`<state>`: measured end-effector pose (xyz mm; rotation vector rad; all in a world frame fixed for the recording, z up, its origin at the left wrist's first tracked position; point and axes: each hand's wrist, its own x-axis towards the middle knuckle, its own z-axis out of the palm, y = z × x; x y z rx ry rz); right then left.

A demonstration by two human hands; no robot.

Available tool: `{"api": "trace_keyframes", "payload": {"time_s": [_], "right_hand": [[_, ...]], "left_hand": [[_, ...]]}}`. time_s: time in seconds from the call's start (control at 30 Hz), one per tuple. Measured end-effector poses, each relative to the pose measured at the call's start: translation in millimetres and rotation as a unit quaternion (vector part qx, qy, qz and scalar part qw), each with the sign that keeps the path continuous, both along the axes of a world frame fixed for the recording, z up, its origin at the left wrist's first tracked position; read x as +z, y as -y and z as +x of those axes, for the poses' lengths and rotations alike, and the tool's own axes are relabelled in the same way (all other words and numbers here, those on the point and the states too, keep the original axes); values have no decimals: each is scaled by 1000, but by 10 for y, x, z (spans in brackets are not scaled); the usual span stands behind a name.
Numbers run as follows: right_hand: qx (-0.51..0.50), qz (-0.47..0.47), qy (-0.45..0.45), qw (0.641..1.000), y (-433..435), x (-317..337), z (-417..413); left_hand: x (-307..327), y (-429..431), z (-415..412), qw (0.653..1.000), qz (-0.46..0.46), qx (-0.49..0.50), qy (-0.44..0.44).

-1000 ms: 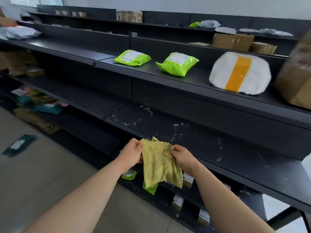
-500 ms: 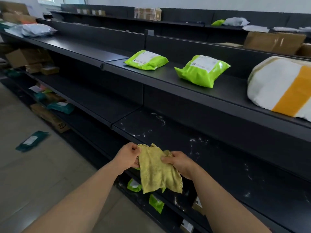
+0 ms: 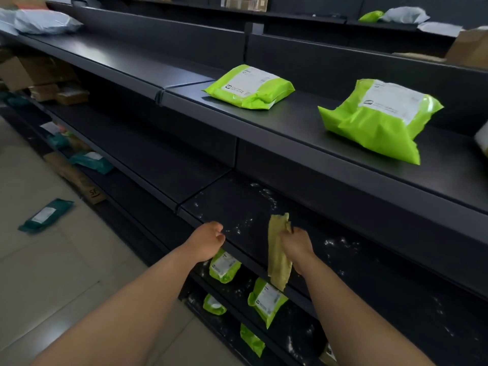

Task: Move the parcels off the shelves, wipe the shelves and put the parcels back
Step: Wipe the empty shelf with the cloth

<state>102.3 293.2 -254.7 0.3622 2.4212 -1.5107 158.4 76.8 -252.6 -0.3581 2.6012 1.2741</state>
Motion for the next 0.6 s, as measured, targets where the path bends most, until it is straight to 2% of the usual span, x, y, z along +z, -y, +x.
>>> {"api": "trace_keyframes", "payload": {"time_s": [0.2,0.3,0.4,0.43,0.5,0.6], "right_hand": [[-10,62,17,998,515,-238,-399],[-11,86,57,995,751,-415,-500],[16,234,104,966,925,-607,-517],[24,263,101,959,969,-682,-523],[12,260,88,962,1073,-811,-534],[-15,274,19,961,1248,-966,-595]], "left_hand": [[-219,667,-556,996,-72,-54,25],[-313,1017,-810,985,-128,-107,36],[-405,1317,-1049,971,-176,-157,43],[-434,1396,-1120,966,-188,-170,44],[-491,1532,-1251,956,-216,-196,43],[-586,1711,-1434,941,-254,-221,36]]}}
